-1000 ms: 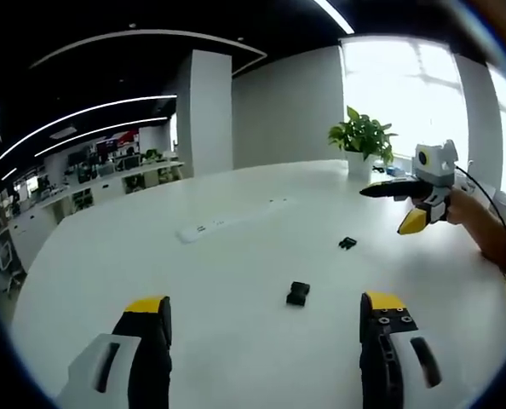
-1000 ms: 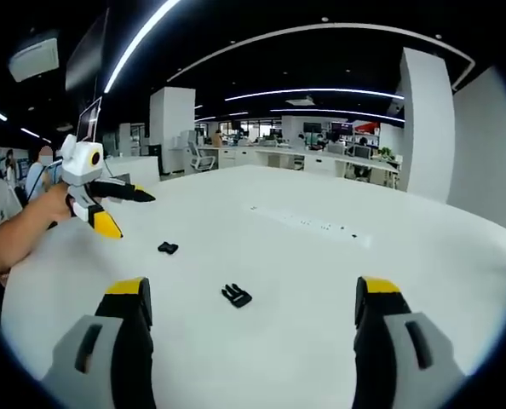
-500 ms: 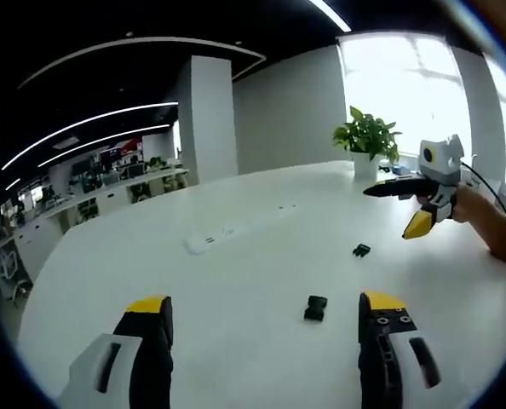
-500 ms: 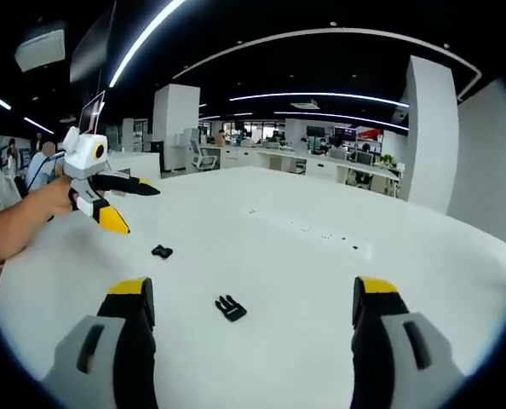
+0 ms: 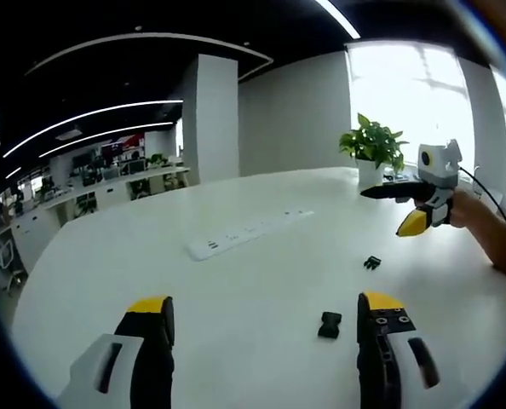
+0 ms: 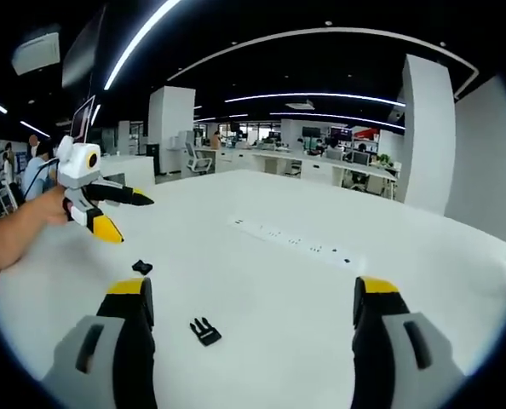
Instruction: Snap the two parts of the plastic buckle together until the buckle closes and remains connected.
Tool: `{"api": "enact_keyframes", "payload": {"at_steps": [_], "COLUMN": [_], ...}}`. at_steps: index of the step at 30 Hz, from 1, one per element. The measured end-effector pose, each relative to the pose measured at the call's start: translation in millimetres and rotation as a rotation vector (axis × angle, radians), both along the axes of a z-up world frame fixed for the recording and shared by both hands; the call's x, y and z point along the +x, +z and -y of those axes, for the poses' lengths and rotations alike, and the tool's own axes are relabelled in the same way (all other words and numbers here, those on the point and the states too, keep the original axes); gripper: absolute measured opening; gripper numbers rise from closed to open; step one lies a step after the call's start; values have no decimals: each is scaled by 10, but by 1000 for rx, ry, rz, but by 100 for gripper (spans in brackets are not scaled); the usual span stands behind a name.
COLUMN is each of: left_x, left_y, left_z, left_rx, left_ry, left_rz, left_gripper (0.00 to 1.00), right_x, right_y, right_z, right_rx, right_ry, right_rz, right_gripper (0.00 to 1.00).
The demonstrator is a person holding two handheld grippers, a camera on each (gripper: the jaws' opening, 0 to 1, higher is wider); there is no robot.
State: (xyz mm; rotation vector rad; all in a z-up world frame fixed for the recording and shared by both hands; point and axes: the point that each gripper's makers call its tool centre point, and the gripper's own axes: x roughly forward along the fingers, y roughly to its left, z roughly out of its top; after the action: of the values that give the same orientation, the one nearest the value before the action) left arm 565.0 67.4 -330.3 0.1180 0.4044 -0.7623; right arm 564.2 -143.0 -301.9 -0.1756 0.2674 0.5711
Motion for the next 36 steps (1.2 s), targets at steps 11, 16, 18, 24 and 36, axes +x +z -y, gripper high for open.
{"api": "enact_keyframes", "payload": {"at_steps": [11,16,18,24,36], "left_x": [-131,-180,-213,-318,-366], "left_y": [-43,-86,-127,-207,-296], "left_z": [123,155,166,285,321], "left_rx": [34,56,78,115,140], "left_ry": [-136,-158,-196,-282,-329], "left_rz": [20,8,12,34,15], "left_gripper": [81,71,63,63,61], "right_x": [-62,-137,-166,-331,-445], "right_y": [-13,-27,-55,-129,-246], "right_z": [-140,-234,-258,-432,-504], "right_rx": [22,-25,-84,-103,-96], "right_ry": [103,187,220,347,450], "right_rz": [17,68,90,73,20], "right_gripper": [90,85,84,71,67]}}
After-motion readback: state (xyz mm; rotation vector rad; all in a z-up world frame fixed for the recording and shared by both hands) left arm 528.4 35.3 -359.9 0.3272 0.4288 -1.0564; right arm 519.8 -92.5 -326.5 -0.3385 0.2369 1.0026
